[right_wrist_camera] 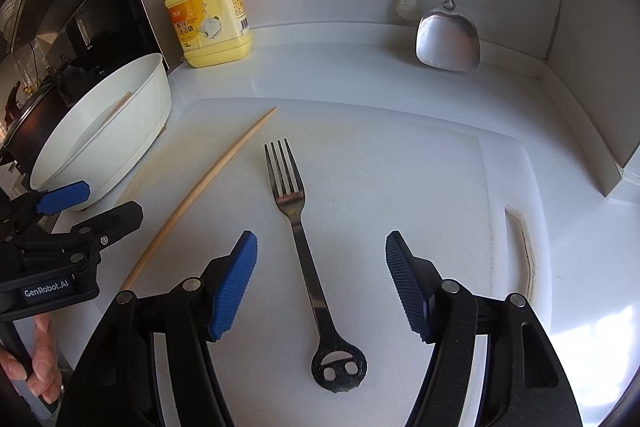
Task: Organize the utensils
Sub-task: 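Move the right tool over the steel fork while the left approaches the chopstick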
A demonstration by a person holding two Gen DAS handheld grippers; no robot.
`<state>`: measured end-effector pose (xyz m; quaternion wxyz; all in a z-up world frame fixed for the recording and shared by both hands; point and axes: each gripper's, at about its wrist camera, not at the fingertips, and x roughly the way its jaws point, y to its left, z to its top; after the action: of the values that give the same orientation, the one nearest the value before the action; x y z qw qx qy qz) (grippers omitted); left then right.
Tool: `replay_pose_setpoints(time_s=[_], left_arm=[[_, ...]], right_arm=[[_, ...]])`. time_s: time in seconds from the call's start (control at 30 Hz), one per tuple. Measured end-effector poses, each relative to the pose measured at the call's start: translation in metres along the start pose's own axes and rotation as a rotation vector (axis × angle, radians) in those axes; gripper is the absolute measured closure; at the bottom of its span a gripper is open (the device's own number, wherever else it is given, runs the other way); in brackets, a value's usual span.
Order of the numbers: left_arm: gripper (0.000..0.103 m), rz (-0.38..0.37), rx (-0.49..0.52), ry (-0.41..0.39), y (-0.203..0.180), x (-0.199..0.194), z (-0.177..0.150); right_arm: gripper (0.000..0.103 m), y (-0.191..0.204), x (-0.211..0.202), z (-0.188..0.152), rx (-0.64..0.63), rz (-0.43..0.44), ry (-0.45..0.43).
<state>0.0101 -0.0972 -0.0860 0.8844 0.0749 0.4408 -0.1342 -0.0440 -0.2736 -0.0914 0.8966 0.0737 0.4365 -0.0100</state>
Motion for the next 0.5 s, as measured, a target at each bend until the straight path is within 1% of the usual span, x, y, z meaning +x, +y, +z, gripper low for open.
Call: replay_pose_setpoints(time_s=[0.07, 0.17, 0.2, 0.33, 0.5], left_arm=[[0.012, -0.013, -0.015, 0.0, 0.002, 0.006, 0.001], [0.012, -0.019, -0.017, 0.014, 0.001, 0.014, 0.002], [0.012, -0.019, -0.013, 0.016, -0.001, 0.016, 0.003], [0.012, -0.026, -0.006, 0.013, -0.004, 0.021, 0.002], [0.012, -0.025, 0.001, 0.035, -0.006, 0.032, 0.001]], right_arm=[[0.039, 0.003, 0.007, 0.004, -0.018, 0.001, 0.005], [0.039, 0.012, 0.016, 0.006, -0.086, -0.059, 0.022], [0.039, 0.013, 0.019, 0.006, -0.094, -0.058, 0.025], [0.039, 0.01, 0.026, 0.007, -0.076, -0.05, 0.04], [0.039, 0.008, 0.03, 0.008, -0.082, -0.064, 0.038]])
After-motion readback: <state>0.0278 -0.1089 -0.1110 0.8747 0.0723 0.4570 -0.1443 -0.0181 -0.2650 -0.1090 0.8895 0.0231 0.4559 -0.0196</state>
